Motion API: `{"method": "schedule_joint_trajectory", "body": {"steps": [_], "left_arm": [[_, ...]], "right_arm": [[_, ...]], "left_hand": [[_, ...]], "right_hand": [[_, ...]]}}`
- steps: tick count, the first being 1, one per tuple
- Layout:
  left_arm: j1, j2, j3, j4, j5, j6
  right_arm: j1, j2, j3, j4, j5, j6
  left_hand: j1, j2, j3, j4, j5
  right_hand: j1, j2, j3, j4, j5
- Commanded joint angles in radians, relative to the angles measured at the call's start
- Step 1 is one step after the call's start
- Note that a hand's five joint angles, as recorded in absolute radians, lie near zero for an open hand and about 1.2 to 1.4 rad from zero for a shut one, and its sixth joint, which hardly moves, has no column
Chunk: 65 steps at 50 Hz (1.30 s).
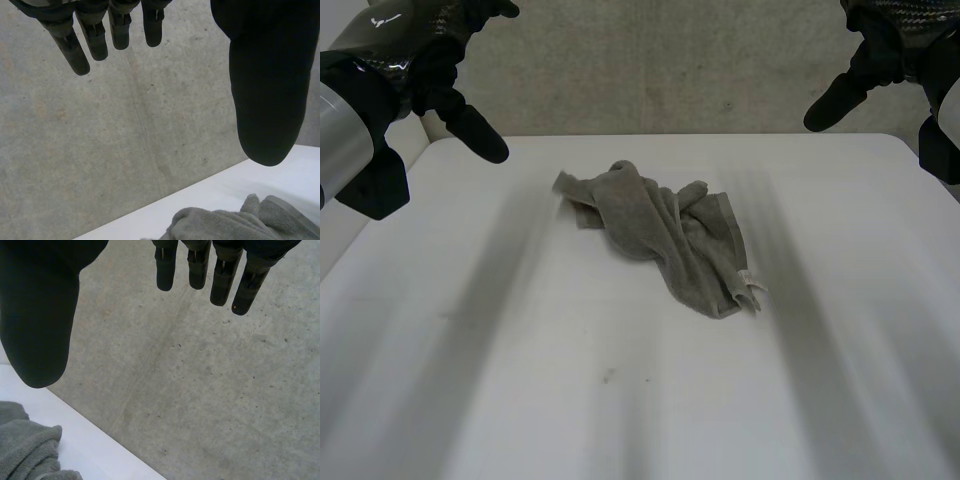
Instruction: Fold the laundry
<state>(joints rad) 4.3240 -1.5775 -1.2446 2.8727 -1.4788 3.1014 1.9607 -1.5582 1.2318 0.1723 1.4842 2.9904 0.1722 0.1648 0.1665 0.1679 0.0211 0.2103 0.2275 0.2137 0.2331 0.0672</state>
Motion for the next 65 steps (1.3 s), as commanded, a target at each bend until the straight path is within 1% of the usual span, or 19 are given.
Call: {"method": "schedule_joint_trajectory", "body": {"steps": [1, 11, 16, 18, 25, 30, 32, 40, 47, 48, 49, 51, 52, 53, 55, 59, 60, 62, 65], "left_arm": [[0.003, -0.003, -0.009, 0.008, 0.0, 0.0], [0.003, -0.015, -0.044, 0.102, 0.0, 0.011], [0.02, -0.05, -0.059, 0.14, 0.002, 0.013], [0.023, -0.122, -0.056, 0.158, 0.002, 0.014], [0.023, -0.243, -0.049, 0.177, 0.003, 0.039], [0.023, -0.328, -0.038, 0.218, 0.002, 0.074], [0.025, -0.354, -0.039, 0.244, 0.002, 0.08], [0.029, -0.358, -0.044, 0.252, 0.002, 0.08], [0.032, -0.355, -0.044, 0.252, 0.002, 0.08], [0.033, -0.355, -0.044, 0.254, 0.002, 0.08], [0.033, -0.355, -0.044, 0.254, 0.002, 0.08], [0.037, -0.355, -0.045, 0.252, 0.002, 0.08], [0.037, -0.355, -0.045, 0.252, 0.002, 0.08], [0.037, -0.355, -0.045, 0.252, 0.002, 0.08], [0.037, -0.354, -0.045, 0.252, 0.002, 0.08], [0.039, -0.348, -0.047, 0.252, 0.002, 0.078], [0.039, -0.348, -0.047, 0.252, 0.002, 0.078], [0.039, -0.345, -0.047, 0.252, 0.002, 0.078], [0.039, -0.342, -0.047, 0.252, 0.003, 0.077]], "right_arm": [[0.0, 0.001, 0.002, 0.0, -0.001, -0.002], [0.001, 0.029, 0.012, -0.022, 0.002, -0.051], [0.004, 0.096, 0.017, -0.024, 0.013, -0.128], [0.01, 0.16, 0.014, -0.022, 0.015, -0.171], [0.037, 0.305, 0.0, -0.022, 0.015, -0.165], [0.09, 0.443, -0.025, -0.06, 0.015, -0.073], [0.102, 0.542, -0.044, -0.126, 0.01, 0.036], [0.121, 0.763, -0.133, -0.234, -0.015, 0.27], [0.158, 0.915, -0.25, -0.238, -0.013, 0.34], [0.161, 0.94, -0.28, -0.238, -0.007, 0.338], [0.161, 0.94, -0.281, -0.238, -0.007, 0.338], [0.162, 0.945, -0.317, -0.243, 0.019, 0.332], [0.162, 0.945, -0.318, -0.243, 0.019, 0.332], [0.165, 0.922, -0.325, -0.249, 0.039, 0.319], [0.165, 0.866, -0.322, -0.274, 0.051, 0.298], [0.165, 0.629, -0.249, -0.39, 0.047, 0.205], [0.165, 0.629, -0.248, -0.39, 0.047, 0.205], [0.165, 0.488, -0.186, -0.438, 0.03, 0.142], [0.167, 0.39, -0.134, -0.419, -0.007, 0.095]], "left_hand": [[0.003, 0.011, 0.009, 0.007, -0.02], [0.003, 0.011, 0.009, 0.007, -0.02], [0.012, 0.019, 0.018, 0.016, -0.011], [0.012, 0.019, 0.018, 0.016, -0.011], [0.015, 0.022, 0.021, 0.019, -0.009], [0.009, 0.016, 0.015, 0.013, -0.014], [0.009, 0.016, 0.015, 0.013, -0.014], [0.006, 0.013, 0.012, 0.01, -0.017], [0.006, 0.013, 0.012, 0.01, -0.017], [0.006, 0.013, 0.012, 0.01, -0.017], [0.006, 0.013, 0.012, 0.01, -0.017], [0.006, 0.013, 0.012, 0.01, -0.017], [0.006, 0.013, 0.012, 0.01, -0.017], [0.006, 0.013, 0.012, 0.01, -0.017], [0.006, 0.013, 0.012, 0.01, -0.017], [0.006, 0.013, 0.012, 0.01, -0.017], [0.006, 0.013, 0.012, 0.01, -0.017], [0.006, 0.013, 0.012, 0.01, -0.017], [0.003, 0.011, 0.009, 0.008, -0.02]], "right_hand": [[-0.036, -0.053, -0.039, -0.059, -0.067], [-0.036, -0.053, -0.039, -0.059, -0.067], [-0.036, -0.053, -0.039, -0.059, -0.067], [-0.036, -0.053, -0.039, -0.059, -0.067], [-0.036, -0.053, -0.039, -0.059, -0.067], [-0.036, -0.053, -0.039, -0.059, -0.067], [-0.036, -0.053, -0.039, -0.059, -0.067], [-0.036, -0.053, -0.039, -0.059, -0.067], [-0.036, -0.053, -0.039, -0.059, -0.067], [0.093, 0.076, 0.09, 0.071, 0.062], [0.095, 0.078, 0.091, 0.072, 0.063], [0.86, 0.842, 0.856, 0.837, 0.828], [0.864, 0.847, 0.861, 0.841, 0.833], [1.183, 1.165, 1.179, 1.16, 1.151], [1.186, 1.169, 1.183, 1.163, 1.155], [1.186, 1.169, 1.183, 1.163, 1.155], [1.186, 1.169, 1.183, 1.163, 1.155], [1.186, 1.169, 1.183, 1.163, 1.155], [1.186, 1.169, 1.183, 1.163, 1.155]]}}
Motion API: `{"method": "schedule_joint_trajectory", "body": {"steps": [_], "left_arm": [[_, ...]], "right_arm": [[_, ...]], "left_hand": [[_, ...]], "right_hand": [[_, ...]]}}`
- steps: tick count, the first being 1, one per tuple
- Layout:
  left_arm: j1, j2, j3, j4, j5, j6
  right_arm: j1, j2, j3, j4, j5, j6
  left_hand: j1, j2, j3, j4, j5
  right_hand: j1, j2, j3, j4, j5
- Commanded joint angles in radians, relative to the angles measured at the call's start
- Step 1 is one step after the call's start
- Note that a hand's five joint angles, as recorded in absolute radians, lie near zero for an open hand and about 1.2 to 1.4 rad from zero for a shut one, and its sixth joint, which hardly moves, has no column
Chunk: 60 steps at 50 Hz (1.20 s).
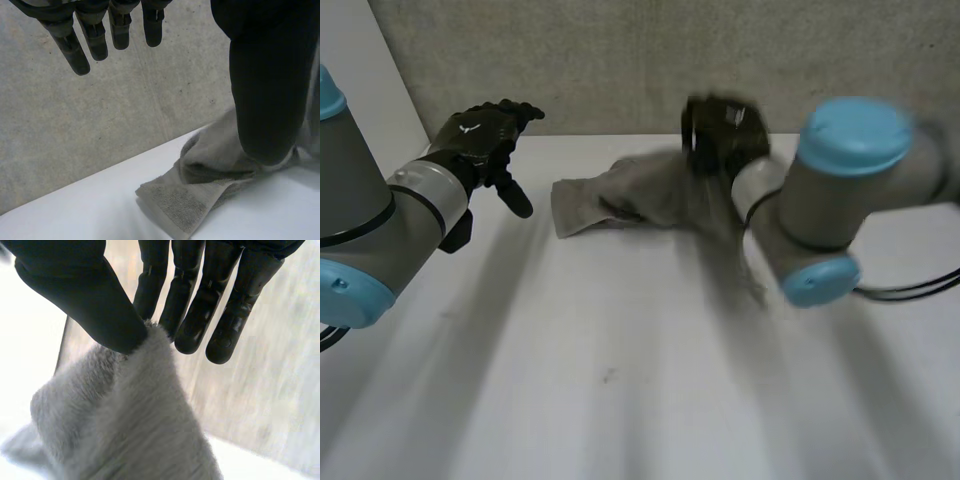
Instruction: Fold the laundry
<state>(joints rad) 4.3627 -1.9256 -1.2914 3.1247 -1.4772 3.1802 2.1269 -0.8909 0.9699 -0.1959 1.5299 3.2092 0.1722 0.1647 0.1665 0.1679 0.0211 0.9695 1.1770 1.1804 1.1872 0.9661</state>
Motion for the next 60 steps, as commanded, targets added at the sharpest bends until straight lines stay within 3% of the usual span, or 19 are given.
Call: {"method": "schedule_joint_trajectory", "body": {"steps": [1, 5, 11, 15, 19, 33, 36, 37, 38, 39, 40, 42, 44, 46, 47, 49, 55, 60], "left_arm": [[0.0, 0.007, 0.0, 0.0, 0.002, -0.002], [0.0, 0.007, -0.003, 0.0, 0.002, -0.005], [-0.002, -0.003, -0.02, 0.005, 0.008, -0.008], [-0.011, -0.027, -0.048, 0.023, 0.061, -0.019], [-0.032, -0.076, -0.074, 0.064, 0.133, -0.095], [-0.163, -0.303, -0.082, 0.249, 0.212, -0.281], [-0.199, -0.355, -0.068, 0.268, 0.265, -0.316], [-0.21, -0.371, -0.057, 0.268, 0.287, -0.321], [-0.213, -0.375, -0.046, 0.267, 0.296, -0.324], [-0.213, -0.375, -0.046, 0.267, 0.296, -0.324], [-0.213, -0.372, -0.04, 0.268, 0.284, -0.325], [-0.21, -0.365, -0.034, 0.27, 0.255, -0.319], [-0.201, -0.342, -0.029, 0.275, 0.207, -0.319], [-0.171, -0.262, -0.026, 0.275, 0.077, -0.318], [-0.17, -0.262, -0.026, 0.275, 0.077, -0.318], [-0.131, -0.179, -0.045, 0.267, -0.021, -0.309], [-0.117, -0.036, -0.14, 0.259, -0.035, -0.253], [-0.135, 0.124, -0.334, 0.259, -0.038, -0.128]], "right_arm": [[0.001, -0.278, 0.128, -0.051, -0.053, -0.124], [0.004, -0.37, 0.194, 0.022, -0.112, -0.172], [-0.002, -0.444, 0.228, 0.079, -0.128, -0.201], [-0.001, -0.48, 0.248, 0.099, -0.129, -0.203], [0.004, -0.528, 0.282, 0.118, -0.132, -0.203], [0.019, -0.697, 0.471, 0.17, -0.243, -0.193], [0.024, -0.73, 0.507, 0.167, -0.247, -0.201], [0.022, -0.744, 0.516, 0.162, -0.246, -0.203], [0.018, -0.752, 0.518, 0.162, -0.246, -0.203], [0.018, -0.752, 0.518, 0.162, -0.246, -0.203], [0.007, -0.752, 0.515, 0.165, -0.244, -0.204], [0.005, -0.749, 0.512, 0.167, -0.244, -0.204], [0.001, -0.744, 0.507, 0.167, -0.244, -0.206], [-0.031, -0.728, 0.498, 0.167, -0.244, -0.219], [-0.031, -0.727, 0.498, 0.167, -0.244, -0.22], [-0.077, -0.659, 0.477, 0.185, -0.243, -0.267], [-0.091, -0.54, 0.443, 0.26, -0.241, -0.35], [-0.081, -0.441, 0.431, 0.314, -0.24, -0.407]], "left_hand": [[0.003, 0.011, 0.009, 0.007, -0.02], [0.003, 0.011, 0.009, 0.007, -0.02], [0.003, 0.011, 0.009, 0.007, -0.02], [0.003, 0.011, 0.009, 0.007, -0.02], [0.003, 0.011, 0.009, 0.007, -0.02], [0.024, 0.031, 0.029, 0.028, 0.0], [0.059, 0.066, 0.065, 0.063, 0.035], [0.196, 0.203, 0.201, 0.2, 0.172], [0.61, 0.617, 0.615, 0.614, 0.586], [0.614, 0.621, 0.619, 0.618, 0.59], [1.12, 1.127, 1.125, 1.124, 1.096], [1.223, 1.231, 1.229, 1.227, 1.2], [1.224, 1.232, 1.23, 1.228, 1.201], [1.224, 1.232, 1.23, 1.228, 1.201], [1.224, 1.232, 1.23, 1.228, 1.201], [1.224, 1.232, 1.23, 1.228, 1.201], [1.224, 1.232, 1.23, 1.228, 1.201], [1.224, 1.232, 1.23, 1.228, 1.201]], "right_hand": [[0.427, 0.219, 0.216, 0.209, 0.256], [0.427, 0.219, 0.216, 0.209, 0.256], [0.427, 0.219, 0.216, 0.209, 0.256], [0.427, 0.219, 0.216, 0.209, 0.256], [0.427, 0.219, 0.216, 0.209, 0.256], [0.427, 0.219, 0.216, 0.209, 0.256], [0.427, 0.219, 0.216, 0.209, 0.256], [0.427, 0.219, 0.216, 0.209, 0.256], [0.427, 0.219, 0.216, 0.209, 0.256], [0.427, 0.219, 0.216, 0.209, 0.256], [0.427, 0.219, 0.216, 0.209, 0.256], [0.427, 0.219, 0.216, 0.209, 0.256], [0.427, 0.219, 0.216, 0.209, 0.256], [0.427, 0.219, 0.216, 0.209, 0.256], [0.427, 0.219, 0.216, 0.209, 0.256], [0.427, 0.219, 0.216, 0.209, 0.256], [0.427, 0.219, 0.216, 0.209, 0.256], [0.427, 0.219, 0.216, 0.209, 0.256]]}}
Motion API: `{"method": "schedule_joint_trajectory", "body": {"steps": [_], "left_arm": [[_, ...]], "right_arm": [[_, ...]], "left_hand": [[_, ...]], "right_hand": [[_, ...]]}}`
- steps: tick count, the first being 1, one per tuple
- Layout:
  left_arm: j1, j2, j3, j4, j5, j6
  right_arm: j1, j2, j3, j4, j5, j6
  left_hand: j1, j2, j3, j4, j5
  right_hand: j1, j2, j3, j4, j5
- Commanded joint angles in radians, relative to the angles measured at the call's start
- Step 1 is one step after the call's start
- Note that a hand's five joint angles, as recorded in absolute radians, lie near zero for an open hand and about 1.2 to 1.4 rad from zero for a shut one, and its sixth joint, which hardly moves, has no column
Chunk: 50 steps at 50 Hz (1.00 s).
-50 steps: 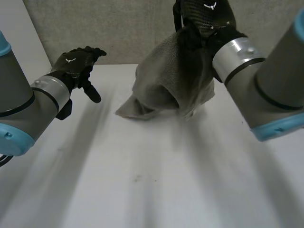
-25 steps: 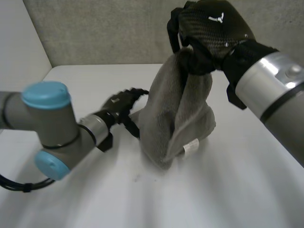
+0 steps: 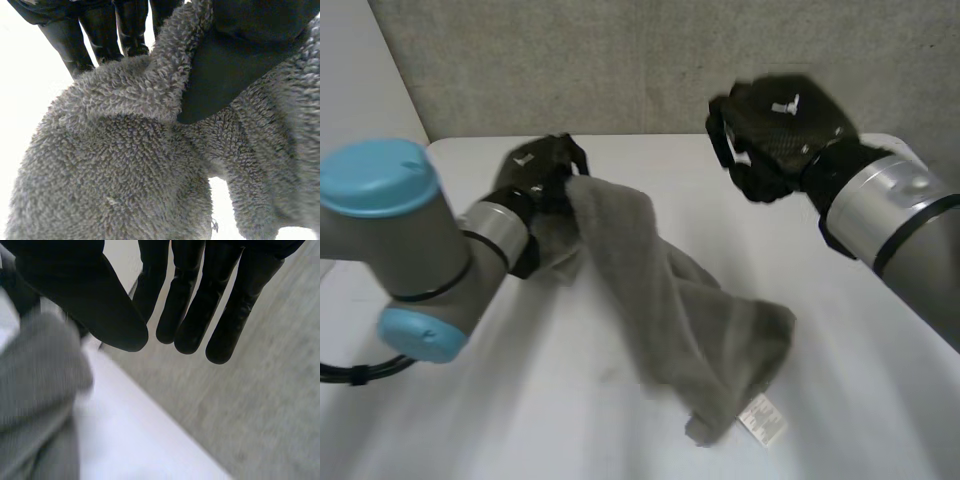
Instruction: Fold the laundry
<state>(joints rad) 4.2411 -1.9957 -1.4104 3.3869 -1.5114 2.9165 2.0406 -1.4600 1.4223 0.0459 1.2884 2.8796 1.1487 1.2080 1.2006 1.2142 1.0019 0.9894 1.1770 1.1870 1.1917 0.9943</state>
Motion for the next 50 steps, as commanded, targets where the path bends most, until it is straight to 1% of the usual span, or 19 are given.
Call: {"method": "schedule_joint_trajectory", "body": {"steps": [1, 4, 5, 6, 8, 12, 13, 14, 15, 16, 23, 30, 37, 38, 40, 41, 43, 46, 50], "left_arm": [[-0.013, 0.195, -0.216, -0.003, -0.004, 0.136], [-0.03, 0.239, -0.312, 0.005, -0.018, 0.2], [-0.045, 0.253, -0.356, 0.005, -0.018, 0.231], [-0.046, 0.253, -0.357, 0.005, -0.018, 0.231], [-0.085, 0.261, -0.419, -0.001, -0.021, 0.286], [-0.122, 0.261, -0.459, -0.007, -0.024, 0.328], [-0.127, 0.262, -0.479, -0.014, -0.036, 0.343], [-0.127, 0.262, -0.48, -0.014, -0.036, 0.343], [-0.127, 0.262, -0.495, -0.027, -0.056, 0.355], [-0.127, 0.268, -0.507, -0.05, -0.082, 0.368], [-0.124, 0.313, -0.513, -0.159, -0.136, 0.434], [-0.092, 0.408, -0.458, -0.173, -0.121, 0.532], [-0.064, 0.408, -0.342, -0.182, 0.067, 0.57], [-0.064, 0.408, -0.341, -0.182, 0.068, 0.57], [-0.018, 0.356, -0.285, -0.196, 0.175, 0.569], [-0.018, 0.356, -0.285, -0.196, 0.175, 0.569], [0.032, 0.263, -0.227, -0.224, 0.265, 0.564], [0.049, 0.184, -0.155, -0.302, 0.315, 0.569], [0.059, 0.094, -0.078, -0.392, 0.319, 0.573]], "right_arm": [[0.006, 0.129, -0.022, 0.072, 0.002, -0.077], [0.006, 0.161, -0.013, 0.078, 0.002, -0.074], [0.006, 0.177, -0.003, 0.083, 0.003, -0.072], [0.006, 0.178, -0.003, 0.083, 0.003, -0.072], [0.007, 0.191, 0.013, 0.097, 0.015, -0.062], [0.006, 0.193, 0.035, 0.108, 0.049, -0.036], [0.006, 0.193, 0.044, 0.109, 0.069, -0.022], [0.006, 0.193, 0.044, 0.109, 0.069, -0.022], [0.004, 0.193, 0.052, 0.111, 0.081, -0.008], [0.001, 0.193, 0.061, 0.112, 0.091, 0.006], [-0.003, 0.191, 0.116, 0.115, 0.085, 0.055], [-0.007, 0.178, 0.191, 0.101, 0.075, 0.035], [-0.008, 0.144, 0.266, 0.1, 0.088, -0.067], [-0.01, 0.142, 0.28, 0.098, 0.089, -0.097], [-0.01, 0.141, 0.293, 0.097, 0.089, -0.112], [-0.01, 0.141, 0.293, 0.097, 0.089, -0.112], [-0.011, 0.136, 0.309, 0.094, 0.089, -0.118], [-0.013, 0.133, 0.322, 0.092, 0.088, -0.118], [-0.025, 0.133, 0.334, 0.088, 0.085, -0.122]], "left_hand": [[0.248, 0.188, 0.196, 0.182, 0.22], [0.248, 0.188, 0.196, 0.182, 0.22], [0.248, 0.188, 0.196, 0.182, 0.22], [0.248, 0.188, 0.196, 0.182, 0.22], [0.248, 0.188, 0.196, 0.182, 0.22], [0.178, 0.119, 0.126, 0.113, 0.15], [-0.043, -0.103, -0.095, -0.109, -0.071], [-0.046, -0.105, -0.098, -0.111, -0.073], [-0.307, -0.367, -0.359, -0.373, -0.335], [-0.438, -0.497, -0.49, -0.503, -0.465], [-0.72, -0.78, -0.772, -0.786, -0.748], [-0.73, -0.789, -0.782, -0.795, -0.757], [-0.718, -0.777, -0.77, -0.783, -0.746], [-0.718, -0.777, -0.77, -0.783, -0.746], [-0.715, -0.774, -0.767, -0.781, -0.743], [-0.715, -0.774, -0.767, -0.781, -0.743], [-0.689, -0.748, -0.741, -0.754, -0.716], [-0.674, -0.733, -0.726, -0.739, -0.702], [-0.674, -0.733, -0.726, -0.739, -0.702]], "right_hand": [[0.407, 0.219, 0.209, 0.205, 0.227], [0.367, 0.18, 0.17, 0.165, 0.188], [0.07, -0.117, -0.127, -0.132, -0.109], [0.067, -0.12, -0.13, -0.135, -0.112], [-0.351, -0.538, -0.548, -0.553, -0.53], [-0.581, -0.768, -0.778, -0.783, -0.76], [-0.608, -0.795, -0.805, -0.81, -0.787], [-0.608, -0.795, -0.806, -0.81, -0.787], [-0.637, -0.825, -0.835, -0.839, -0.816], [-0.666, -0.854, -0.864, -0.869, -0.846], [-0.702, -0.889, -0.9, -0.904, -0.881], [-0.678, -0.866, -0.876, -0.881, -0.858], [-0.673, -0.86, -0.87, -0.875, -0.852], [-0.673, -0.86, -0.87, -0.875, -0.852], [-0.673, -0.86, -0.87, -0.875, -0.852], [-0.673, -0.86, -0.87, -0.875, -0.852], [-0.673, -0.86, -0.87, -0.875, -0.852], [-0.673, -0.86, -0.87, -0.875, -0.852], [-0.673, -0.86, -0.87, -0.875, -0.852]]}}
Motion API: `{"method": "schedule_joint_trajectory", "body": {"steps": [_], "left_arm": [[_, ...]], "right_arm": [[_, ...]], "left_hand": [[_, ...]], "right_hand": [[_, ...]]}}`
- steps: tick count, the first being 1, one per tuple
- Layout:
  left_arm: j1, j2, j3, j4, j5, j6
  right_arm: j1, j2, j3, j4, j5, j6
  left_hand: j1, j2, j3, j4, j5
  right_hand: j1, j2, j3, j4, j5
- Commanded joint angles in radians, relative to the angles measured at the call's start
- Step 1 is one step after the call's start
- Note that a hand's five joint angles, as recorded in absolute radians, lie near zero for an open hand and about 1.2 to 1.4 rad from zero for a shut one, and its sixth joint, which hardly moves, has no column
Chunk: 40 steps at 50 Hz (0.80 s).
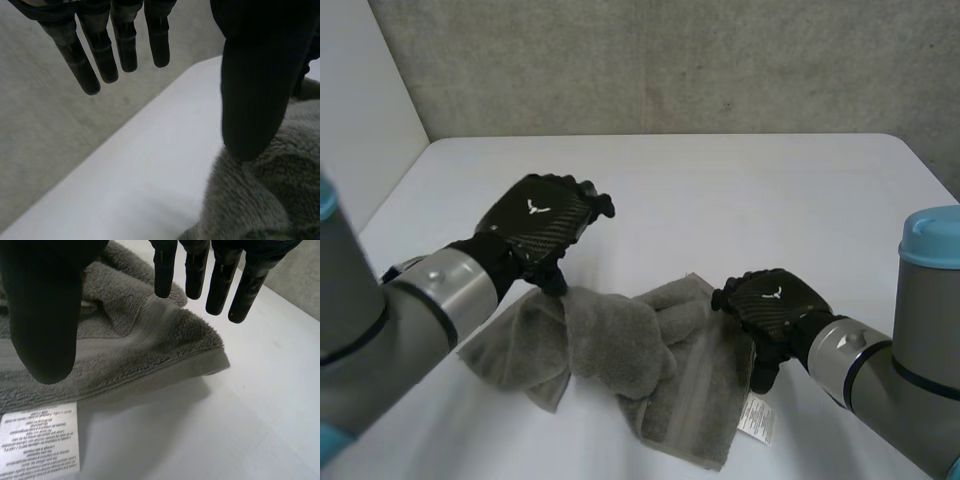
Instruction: Fold the laundry
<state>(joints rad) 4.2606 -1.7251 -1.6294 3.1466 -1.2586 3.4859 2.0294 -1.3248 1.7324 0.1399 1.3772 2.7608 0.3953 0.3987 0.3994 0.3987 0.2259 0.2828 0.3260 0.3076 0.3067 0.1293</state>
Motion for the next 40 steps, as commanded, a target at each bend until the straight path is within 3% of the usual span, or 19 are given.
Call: {"method": "schedule_joint_trajectory", "body": {"steps": [1, 16, 18, 20, 23, 35, 40], "left_arm": [[0.044, -0.216, 0.178, -0.186, 0.067, 0.002], [0.071, -0.326, 0.232, -0.359, 0.073, 0.035], [0.071, -0.326, 0.23, -0.365, 0.073, 0.047], [0.076, -0.323, 0.22, -0.369, 0.067, 0.051], [0.078, -0.312, 0.2, -0.369, 0.064, 0.055], [0.078, -0.272, 0.143, -0.369, 0.061, 0.055], [0.078, -0.257, 0.129, -0.365, 0.061, 0.055]], "right_arm": [[-0.021, -0.002, 0.03, -0.009, -0.007, -0.004], [-0.034, -0.002, 0.105, -0.105, -0.007, 0.026], [-0.031, -0.002, 0.107, -0.137, -0.006, 0.037], [-0.028, -0.001, 0.107, -0.149, -0.006, 0.042], [-0.018, 0.004, 0.108, -0.192, 0.0, 0.046], [-0.018, 0.018, 0.067, -0.344, 0.066, 0.108], [-0.015, 0.128, -0.04, -0.292, 0.069, 0.152]], "left_hand": [[0.08, 0.076, 0.075, 0.076, 0.074], [0.109, 0.105, 0.105, 0.105, 0.104], [0.235, 0.232, 0.231, 0.232, 0.23], [0.639, 0.635, 0.634, 0.635, 0.633], [0.746, 0.742, 0.741, 0.742, 0.74], [0.94, 0.936, 0.936, 0.936, 0.935], [0.943, 0.939, 0.939, 0.939, 0.937]], "right_hand": [[0.034, -0.009, 0.009, 0.01, 0.013], [-0.039, -0.082, -0.064, -0.063, -0.06], [-0.042, -0.085, -0.067, -0.066, -0.063], [-0.042, -0.085, -0.067, -0.066, -0.063], [-0.028, -0.071, -0.052, -0.052, -0.049], [0.078, 0.035, 0.053, 0.054, 0.057], [0.078, 0.035, 0.053, 0.054, 0.057]]}}
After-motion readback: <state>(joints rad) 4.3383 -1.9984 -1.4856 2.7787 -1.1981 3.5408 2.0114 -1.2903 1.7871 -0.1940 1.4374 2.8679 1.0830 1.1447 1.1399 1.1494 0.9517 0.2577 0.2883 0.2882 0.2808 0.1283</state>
